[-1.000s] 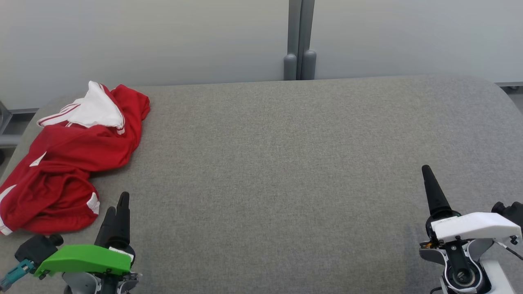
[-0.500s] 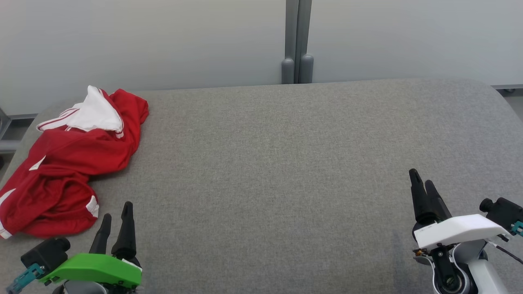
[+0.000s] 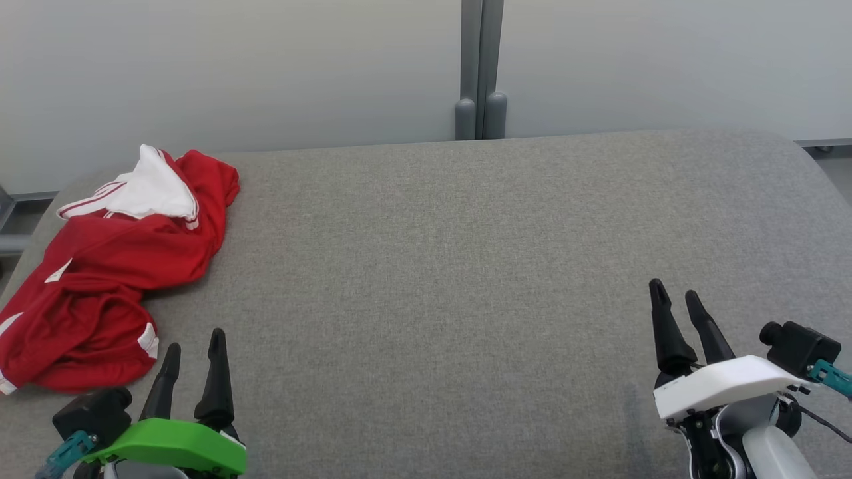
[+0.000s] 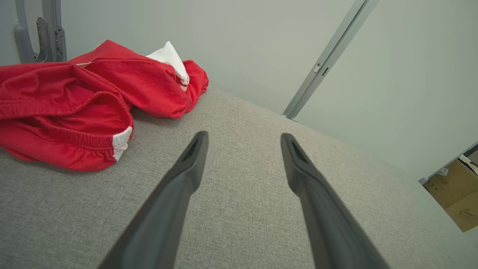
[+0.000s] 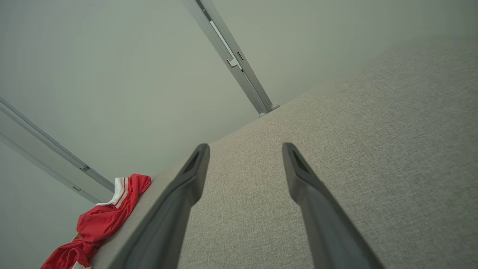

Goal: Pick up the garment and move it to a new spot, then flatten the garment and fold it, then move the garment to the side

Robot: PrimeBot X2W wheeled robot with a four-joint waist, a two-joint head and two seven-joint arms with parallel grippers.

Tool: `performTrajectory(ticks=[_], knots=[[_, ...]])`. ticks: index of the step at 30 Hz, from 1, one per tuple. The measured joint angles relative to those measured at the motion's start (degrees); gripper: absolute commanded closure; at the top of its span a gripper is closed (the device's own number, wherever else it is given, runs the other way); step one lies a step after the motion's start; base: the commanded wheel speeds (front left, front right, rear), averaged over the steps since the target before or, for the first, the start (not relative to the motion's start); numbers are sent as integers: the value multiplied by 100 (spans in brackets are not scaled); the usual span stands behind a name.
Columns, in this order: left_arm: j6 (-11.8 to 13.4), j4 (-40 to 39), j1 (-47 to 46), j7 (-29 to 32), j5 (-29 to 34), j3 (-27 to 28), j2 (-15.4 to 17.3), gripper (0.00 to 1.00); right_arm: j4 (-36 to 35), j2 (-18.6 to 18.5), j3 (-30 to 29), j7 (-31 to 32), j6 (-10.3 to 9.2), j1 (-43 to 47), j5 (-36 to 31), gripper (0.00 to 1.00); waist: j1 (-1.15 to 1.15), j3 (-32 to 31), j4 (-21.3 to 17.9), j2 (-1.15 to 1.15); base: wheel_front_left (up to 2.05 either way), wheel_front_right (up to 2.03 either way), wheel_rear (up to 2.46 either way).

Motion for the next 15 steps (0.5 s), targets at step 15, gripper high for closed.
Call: performTrajectory(ticks=[15], knots=[[138, -205, 183, -258, 1073, -219, 0, 0, -240, -12, 259, -270, -108, 103, -1152, 0, 0, -40, -32, 0, 0, 0, 0]])
